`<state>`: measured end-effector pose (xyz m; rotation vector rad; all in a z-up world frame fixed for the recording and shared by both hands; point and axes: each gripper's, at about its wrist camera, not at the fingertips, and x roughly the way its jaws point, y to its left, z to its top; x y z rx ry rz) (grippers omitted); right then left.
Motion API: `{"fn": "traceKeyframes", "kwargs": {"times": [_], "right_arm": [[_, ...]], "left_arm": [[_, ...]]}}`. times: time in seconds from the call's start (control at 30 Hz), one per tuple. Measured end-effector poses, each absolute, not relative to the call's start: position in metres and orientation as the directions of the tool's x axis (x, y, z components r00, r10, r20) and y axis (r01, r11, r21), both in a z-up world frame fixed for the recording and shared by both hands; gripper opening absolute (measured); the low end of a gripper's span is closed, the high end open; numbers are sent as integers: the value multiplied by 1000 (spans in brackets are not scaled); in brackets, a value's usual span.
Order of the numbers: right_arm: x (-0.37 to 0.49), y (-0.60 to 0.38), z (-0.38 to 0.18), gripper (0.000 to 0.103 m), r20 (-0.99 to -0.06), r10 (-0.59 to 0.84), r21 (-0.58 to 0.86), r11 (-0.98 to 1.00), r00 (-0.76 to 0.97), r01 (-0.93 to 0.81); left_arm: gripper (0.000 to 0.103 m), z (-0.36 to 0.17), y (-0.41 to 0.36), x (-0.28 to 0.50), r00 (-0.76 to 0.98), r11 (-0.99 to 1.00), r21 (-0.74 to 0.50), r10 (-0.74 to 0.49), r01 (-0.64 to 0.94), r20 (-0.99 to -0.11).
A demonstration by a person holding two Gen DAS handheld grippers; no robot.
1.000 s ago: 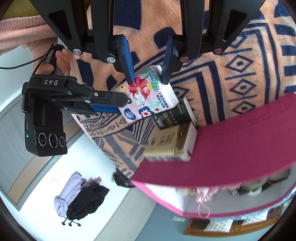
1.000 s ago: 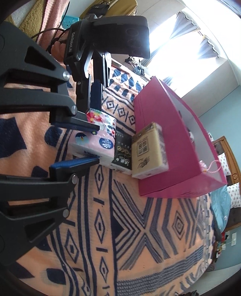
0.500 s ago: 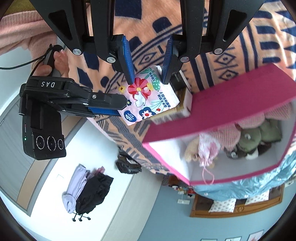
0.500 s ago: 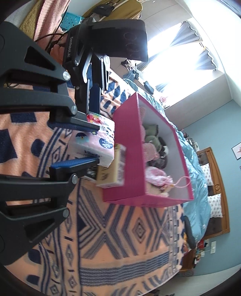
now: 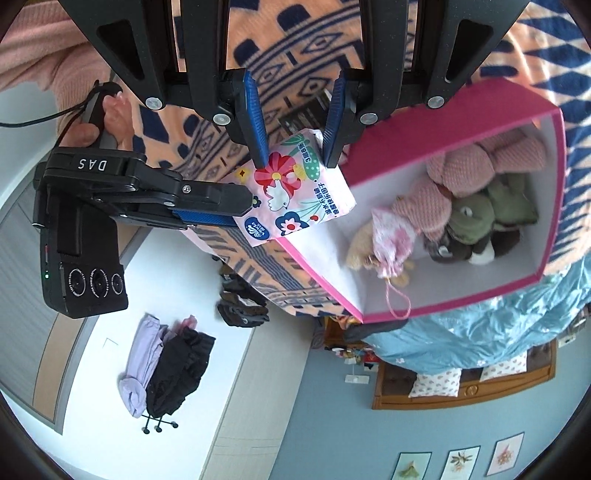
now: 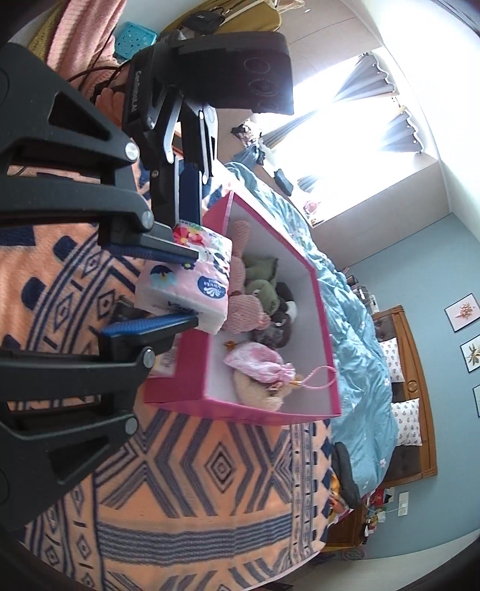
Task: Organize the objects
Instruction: 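Lift the tissue pack and carry it over the magenta box, then lower the tissue pack into the box and open the left gripper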
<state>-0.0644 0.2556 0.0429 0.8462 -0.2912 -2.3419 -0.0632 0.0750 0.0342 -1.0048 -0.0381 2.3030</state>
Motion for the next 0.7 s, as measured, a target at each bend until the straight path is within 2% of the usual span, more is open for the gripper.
{"fn": "traceKeyframes", "kwargs": {"times": [0.37, 0.7], "right_arm": [[-103, 260, 58, 31, -489, -617, 398, -787, -616, 473], [-128, 263, 50, 32, -527, -592, 394, -806, -610, 441]], "left_arm": [[29, 49, 77, -101, -543, -824, -253, 533, -508, -649], [29, 40, 82, -127, -522, -835, -248, 511, -492, -683]]}}
